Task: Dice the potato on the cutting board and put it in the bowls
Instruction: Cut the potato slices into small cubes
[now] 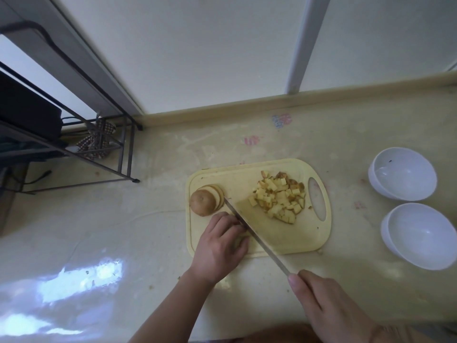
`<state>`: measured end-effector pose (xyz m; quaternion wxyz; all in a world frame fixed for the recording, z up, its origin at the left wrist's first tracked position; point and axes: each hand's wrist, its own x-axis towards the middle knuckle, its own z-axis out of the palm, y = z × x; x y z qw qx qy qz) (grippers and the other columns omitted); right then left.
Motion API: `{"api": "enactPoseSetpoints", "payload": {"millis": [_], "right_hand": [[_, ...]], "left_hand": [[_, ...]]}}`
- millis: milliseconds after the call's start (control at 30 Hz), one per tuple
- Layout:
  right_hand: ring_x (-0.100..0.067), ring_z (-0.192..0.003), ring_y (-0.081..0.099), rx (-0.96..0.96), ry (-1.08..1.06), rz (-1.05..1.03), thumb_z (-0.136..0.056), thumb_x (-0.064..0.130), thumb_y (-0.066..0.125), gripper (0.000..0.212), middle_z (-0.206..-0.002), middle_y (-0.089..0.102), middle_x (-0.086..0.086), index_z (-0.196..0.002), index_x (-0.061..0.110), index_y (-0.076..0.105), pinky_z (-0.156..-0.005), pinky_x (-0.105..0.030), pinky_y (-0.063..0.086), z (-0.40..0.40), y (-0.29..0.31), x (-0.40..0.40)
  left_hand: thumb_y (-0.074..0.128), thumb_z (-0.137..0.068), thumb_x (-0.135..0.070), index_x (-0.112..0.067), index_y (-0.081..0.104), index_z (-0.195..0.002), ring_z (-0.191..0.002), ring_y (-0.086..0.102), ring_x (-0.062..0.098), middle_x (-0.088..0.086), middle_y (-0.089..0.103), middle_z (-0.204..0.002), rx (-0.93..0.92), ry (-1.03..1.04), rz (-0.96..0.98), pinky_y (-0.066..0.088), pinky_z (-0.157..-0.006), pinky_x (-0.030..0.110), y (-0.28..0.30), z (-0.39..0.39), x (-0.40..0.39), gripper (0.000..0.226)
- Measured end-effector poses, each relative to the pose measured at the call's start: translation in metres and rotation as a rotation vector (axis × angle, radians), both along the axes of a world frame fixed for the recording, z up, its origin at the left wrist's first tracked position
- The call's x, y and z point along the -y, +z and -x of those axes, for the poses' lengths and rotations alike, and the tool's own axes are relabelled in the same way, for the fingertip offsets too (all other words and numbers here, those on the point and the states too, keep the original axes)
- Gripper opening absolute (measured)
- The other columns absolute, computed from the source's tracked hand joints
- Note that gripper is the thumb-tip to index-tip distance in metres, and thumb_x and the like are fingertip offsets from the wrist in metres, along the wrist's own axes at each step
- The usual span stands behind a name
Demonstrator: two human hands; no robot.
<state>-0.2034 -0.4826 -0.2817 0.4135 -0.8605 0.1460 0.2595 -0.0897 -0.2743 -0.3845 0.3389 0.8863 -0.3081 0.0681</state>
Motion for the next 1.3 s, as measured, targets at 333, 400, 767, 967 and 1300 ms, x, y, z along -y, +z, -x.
{"api": "enactPoseSetpoints", "payload": {"millis": [333, 400, 767, 967, 1300], "right_hand": [[0.011, -0.074, 0.053, 0.228, 0.094, 0.334, -0.097, 0.067, 0.029, 0.054, -0.038, 0.039, 0.006, -0.067, 0.026, 0.046, -0.061, -0.009, 0.038, 0.007, 0.004, -0.002], [0.002, -0.077, 0.055, 0.18, 0.105, 0.251, -0.106, 0.052, 0.028, 0.045, -0.048, 0.048, 0.008, -0.072, 0.026, 0.042, -0.066, -0.018, 0.037, 0.006, -0.003, -0.003], [-0.008, -0.06, 0.054, 0.068, -0.071, 0.022, -0.101, 0.044, 0.039, 0.042, -0.064, 0.063, 0.021, -0.066, 0.02, 0.045, -0.069, -0.039, 0.039, -0.001, -0.022, 0.012], [-0.012, -0.059, 0.054, 0.034, -0.049, -0.037, -0.093, 0.071, 0.032, 0.06, -0.058, 0.061, 0.011, -0.068, 0.018, 0.044, -0.069, -0.036, 0.043, -0.002, -0.005, 0.006], [0.008, -0.077, 0.053, 0.298, 0.089, 0.341, -0.089, 0.082, 0.015, 0.074, -0.042, 0.042, 0.015, -0.06, 0.022, 0.046, -0.062, -0.013, 0.039, 0.013, -0.001, -0.001]], "left_hand": [[0.074, -0.085, -0.019, -0.007, 0.075, -0.095, -0.104, 0.061, 0.028, 0.004, 0.068, -0.102, -0.011, -0.003, 0.016, 0.05, -0.094, 0.031, -0.001, -0.001, 0.0, 0.015], [0.075, -0.084, -0.018, -0.007, 0.076, -0.094, -0.105, 0.061, 0.027, 0.004, 0.068, -0.102, -0.004, -0.003, 0.03, 0.051, -0.094, 0.032, 0.0, -0.001, 0.001, 0.015], [0.08, -0.081, -0.015, -0.006, 0.072, -0.088, -0.099, 0.058, 0.025, 0.005, 0.065, -0.096, 0.027, -0.017, 0.031, 0.049, -0.094, 0.029, -0.001, -0.003, -0.001, 0.013], [0.08, -0.081, -0.013, -0.004, 0.072, -0.088, -0.098, 0.059, 0.024, 0.007, 0.064, -0.097, 0.013, 0.012, 0.066, 0.05, -0.091, 0.028, 0.002, 0.003, -0.005, 0.013], [0.079, -0.081, -0.006, -0.004, 0.075, -0.085, -0.095, 0.064, 0.027, 0.005, 0.07, -0.094, 0.03, 0.015, 0.062, 0.053, -0.088, 0.033, 0.003, 0.005, -0.005, 0.006]]}}
